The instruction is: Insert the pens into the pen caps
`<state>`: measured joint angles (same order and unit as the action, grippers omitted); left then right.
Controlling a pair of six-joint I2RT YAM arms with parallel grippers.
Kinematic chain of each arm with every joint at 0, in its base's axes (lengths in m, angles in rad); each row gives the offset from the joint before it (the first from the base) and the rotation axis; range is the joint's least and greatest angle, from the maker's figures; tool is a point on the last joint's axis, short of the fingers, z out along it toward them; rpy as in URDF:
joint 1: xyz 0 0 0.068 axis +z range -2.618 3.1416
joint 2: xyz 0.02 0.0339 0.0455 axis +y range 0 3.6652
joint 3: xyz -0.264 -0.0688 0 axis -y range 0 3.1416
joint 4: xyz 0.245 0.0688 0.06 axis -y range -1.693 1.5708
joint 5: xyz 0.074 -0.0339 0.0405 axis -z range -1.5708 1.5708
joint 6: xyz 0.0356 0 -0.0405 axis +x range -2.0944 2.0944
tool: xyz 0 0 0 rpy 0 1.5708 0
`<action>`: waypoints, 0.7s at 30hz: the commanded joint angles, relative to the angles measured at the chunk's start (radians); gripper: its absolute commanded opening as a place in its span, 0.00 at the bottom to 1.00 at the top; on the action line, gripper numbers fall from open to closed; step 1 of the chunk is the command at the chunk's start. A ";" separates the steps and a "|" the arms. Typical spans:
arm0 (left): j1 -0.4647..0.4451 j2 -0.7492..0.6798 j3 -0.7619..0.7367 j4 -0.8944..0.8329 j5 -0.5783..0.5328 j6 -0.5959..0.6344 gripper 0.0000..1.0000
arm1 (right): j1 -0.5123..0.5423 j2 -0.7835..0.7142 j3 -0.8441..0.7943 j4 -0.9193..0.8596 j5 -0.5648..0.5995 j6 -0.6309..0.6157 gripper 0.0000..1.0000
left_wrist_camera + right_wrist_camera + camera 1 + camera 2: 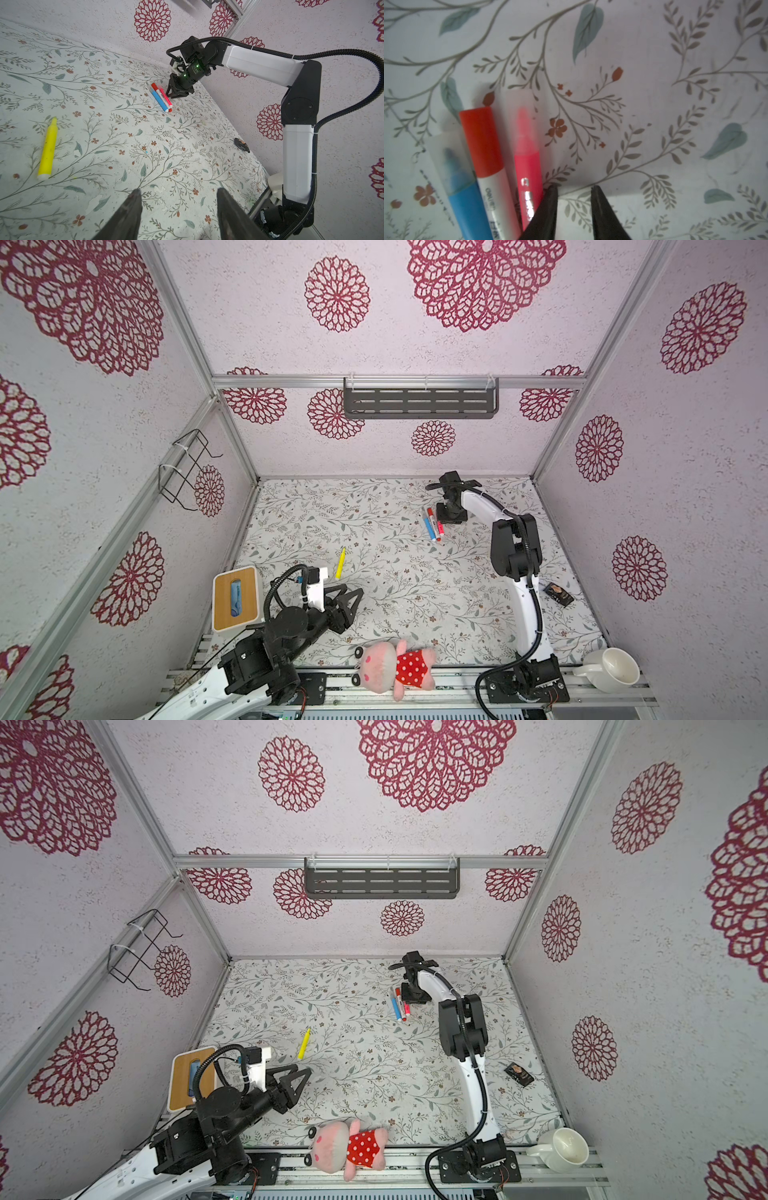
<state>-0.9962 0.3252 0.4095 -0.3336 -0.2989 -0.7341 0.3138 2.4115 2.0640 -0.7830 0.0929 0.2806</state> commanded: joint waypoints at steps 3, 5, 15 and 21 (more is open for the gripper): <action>-0.009 -0.021 0.012 -0.017 -0.013 -0.010 0.60 | -0.004 -0.001 0.012 -0.022 -0.004 -0.009 0.31; -0.009 -0.025 0.015 -0.021 -0.013 -0.010 0.60 | -0.004 -0.006 0.011 -0.022 -0.003 -0.008 0.31; -0.010 -0.028 0.019 -0.037 -0.029 -0.007 0.60 | -0.005 -0.090 0.007 -0.023 0.040 -0.008 0.33; -0.007 0.015 0.048 -0.065 -0.082 0.001 0.61 | -0.005 -0.192 -0.023 0.002 0.038 -0.001 0.36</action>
<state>-0.9970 0.3214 0.4202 -0.3836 -0.3328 -0.7330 0.3141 2.3524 2.0422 -0.7826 0.1093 0.2813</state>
